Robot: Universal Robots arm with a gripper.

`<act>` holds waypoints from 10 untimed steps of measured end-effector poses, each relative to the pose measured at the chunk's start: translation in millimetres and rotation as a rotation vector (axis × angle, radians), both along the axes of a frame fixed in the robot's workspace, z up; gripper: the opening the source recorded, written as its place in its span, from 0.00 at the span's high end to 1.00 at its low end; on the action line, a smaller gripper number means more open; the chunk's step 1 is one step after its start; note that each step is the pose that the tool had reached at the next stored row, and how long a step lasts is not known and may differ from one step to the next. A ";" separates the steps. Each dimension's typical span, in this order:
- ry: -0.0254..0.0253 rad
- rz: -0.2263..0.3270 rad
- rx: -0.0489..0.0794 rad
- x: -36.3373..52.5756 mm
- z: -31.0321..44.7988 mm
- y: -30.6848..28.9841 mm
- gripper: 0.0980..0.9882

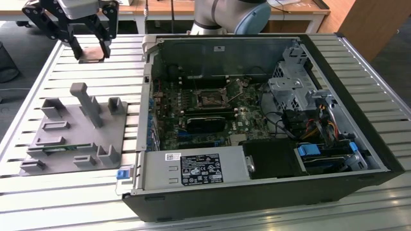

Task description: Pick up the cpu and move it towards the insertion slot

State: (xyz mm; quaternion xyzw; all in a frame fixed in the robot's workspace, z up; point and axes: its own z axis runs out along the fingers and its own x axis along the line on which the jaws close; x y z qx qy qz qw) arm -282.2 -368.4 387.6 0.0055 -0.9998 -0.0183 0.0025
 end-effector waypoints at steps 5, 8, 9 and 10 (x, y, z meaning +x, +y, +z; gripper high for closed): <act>0.0000 0.000 0.000 5.1 0.0 0.2 0.50; 0.0000 0.000 0.000 8.0 0.0 0.3 0.50; 0.0000 0.000 0.000 9.0 0.0 0.3 0.50; 0.0000 0.000 0.000 10.0 0.0 0.4 0.50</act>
